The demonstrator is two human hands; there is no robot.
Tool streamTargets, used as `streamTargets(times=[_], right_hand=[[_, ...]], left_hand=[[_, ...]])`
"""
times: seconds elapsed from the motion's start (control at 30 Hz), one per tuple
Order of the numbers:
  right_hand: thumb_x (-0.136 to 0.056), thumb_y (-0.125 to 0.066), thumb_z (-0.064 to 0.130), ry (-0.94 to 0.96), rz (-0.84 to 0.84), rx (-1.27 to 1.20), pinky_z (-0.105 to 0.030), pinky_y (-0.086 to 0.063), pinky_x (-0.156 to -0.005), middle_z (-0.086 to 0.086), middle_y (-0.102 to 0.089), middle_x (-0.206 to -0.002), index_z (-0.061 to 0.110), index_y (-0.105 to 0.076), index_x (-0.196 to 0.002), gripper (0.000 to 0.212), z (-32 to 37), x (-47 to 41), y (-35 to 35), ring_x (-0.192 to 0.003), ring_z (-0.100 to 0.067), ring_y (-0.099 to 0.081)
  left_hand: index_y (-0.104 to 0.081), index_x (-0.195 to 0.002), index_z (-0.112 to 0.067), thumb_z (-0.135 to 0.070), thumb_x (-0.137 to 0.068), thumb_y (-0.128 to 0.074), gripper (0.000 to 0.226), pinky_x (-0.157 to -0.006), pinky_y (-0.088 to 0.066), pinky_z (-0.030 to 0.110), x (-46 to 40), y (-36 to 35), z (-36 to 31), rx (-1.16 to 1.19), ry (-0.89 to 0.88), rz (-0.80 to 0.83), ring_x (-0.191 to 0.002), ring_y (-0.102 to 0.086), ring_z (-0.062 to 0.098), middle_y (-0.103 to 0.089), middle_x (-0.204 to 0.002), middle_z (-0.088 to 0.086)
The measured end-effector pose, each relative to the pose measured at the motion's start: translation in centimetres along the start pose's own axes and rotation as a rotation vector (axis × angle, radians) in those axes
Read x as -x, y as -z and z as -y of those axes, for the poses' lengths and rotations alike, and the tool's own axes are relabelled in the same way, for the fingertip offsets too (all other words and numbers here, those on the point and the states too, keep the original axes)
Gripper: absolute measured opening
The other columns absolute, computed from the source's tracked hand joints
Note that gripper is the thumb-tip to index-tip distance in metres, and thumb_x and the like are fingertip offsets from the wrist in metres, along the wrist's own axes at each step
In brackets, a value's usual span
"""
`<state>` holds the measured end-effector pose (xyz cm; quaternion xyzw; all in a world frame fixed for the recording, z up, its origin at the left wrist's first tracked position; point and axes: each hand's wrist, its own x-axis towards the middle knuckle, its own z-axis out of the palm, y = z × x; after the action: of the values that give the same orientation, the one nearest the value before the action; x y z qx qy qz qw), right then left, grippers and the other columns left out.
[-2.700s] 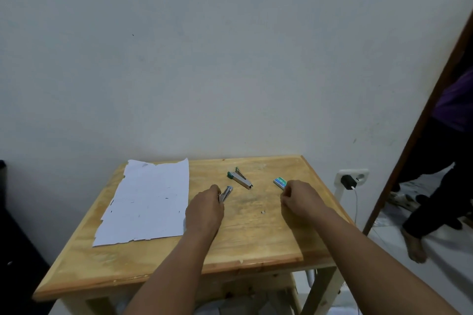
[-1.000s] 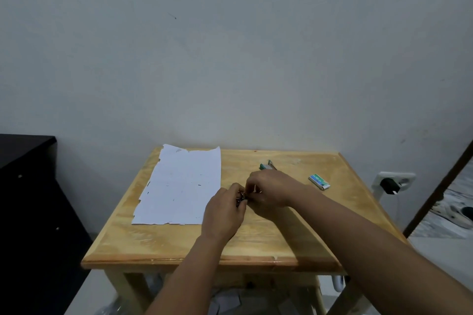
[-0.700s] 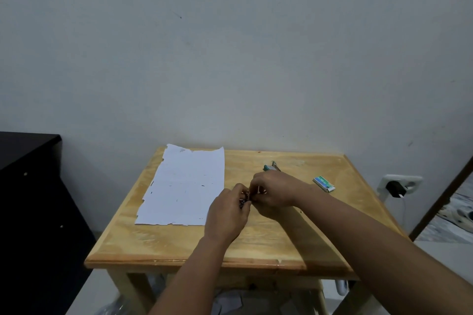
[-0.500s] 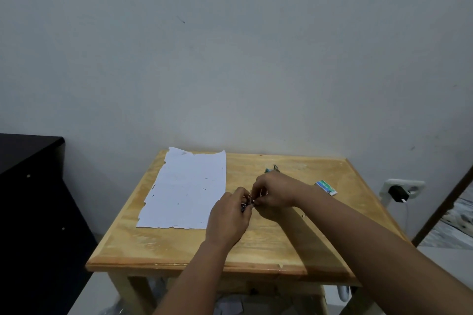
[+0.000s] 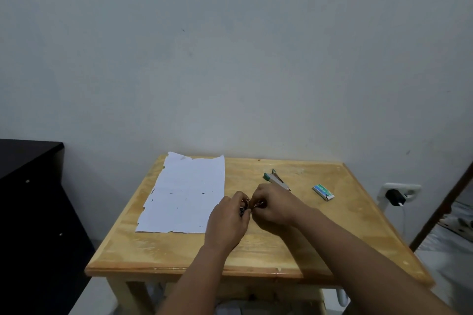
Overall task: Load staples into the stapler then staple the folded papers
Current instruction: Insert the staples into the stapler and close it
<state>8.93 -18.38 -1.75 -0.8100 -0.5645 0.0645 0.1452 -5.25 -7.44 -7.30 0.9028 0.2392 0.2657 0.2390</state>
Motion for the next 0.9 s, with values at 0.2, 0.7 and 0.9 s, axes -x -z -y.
streamTargets(times=[0.2, 0.7, 0.9], right_hand=[[-0.098, -0.057, 0.041, 0.020, -0.183, 0.159, -0.028, -0.050, -0.081, 0.009, -0.064, -0.117, 0.029, -0.076, -0.119, 0.031, -0.4, 1.7, -1.1, -0.108, -0.012, -0.057], [-0.099, -0.054, 0.037, -0.145, -0.344, 0.009, -0.039, -0.044, -0.094, 0.014, -0.057, -0.125, 0.039, -0.064, -0.124, 0.027, -1.7, 3.3, -4.5, -0.120, -0.009, -0.049], [-0.098, -0.053, 0.031, -0.150, -0.342, -0.021, -0.039, -0.043, -0.093, 0.013, -0.055, -0.126, 0.038, -0.064, -0.121, 0.026, -1.7, 3.5, -4.4, -0.120, -0.010, -0.049]], left_hand=[[-0.060, -0.123, -0.031, -0.038, -0.101, -0.069, 0.025, -0.079, -0.049, 0.017, 0.1, 0.1, -0.2, -0.007, 0.009, 0.001, -0.098, -0.067, 0.012, -0.071, -0.115, -0.006], [-0.057, -0.123, -0.032, -0.037, -0.099, -0.071, 0.029, -0.080, -0.051, 0.018, 0.0, 0.2, -0.6, -0.006, 0.033, 0.012, -0.101, -0.070, 0.012, -0.074, -0.117, -0.006], [-0.058, -0.124, -0.031, -0.037, -0.099, -0.071, 0.029, -0.077, -0.048, 0.016, 0.0, 0.2, -0.7, -0.024, 0.035, 0.005, -0.099, -0.070, 0.012, -0.074, -0.116, -0.005]])
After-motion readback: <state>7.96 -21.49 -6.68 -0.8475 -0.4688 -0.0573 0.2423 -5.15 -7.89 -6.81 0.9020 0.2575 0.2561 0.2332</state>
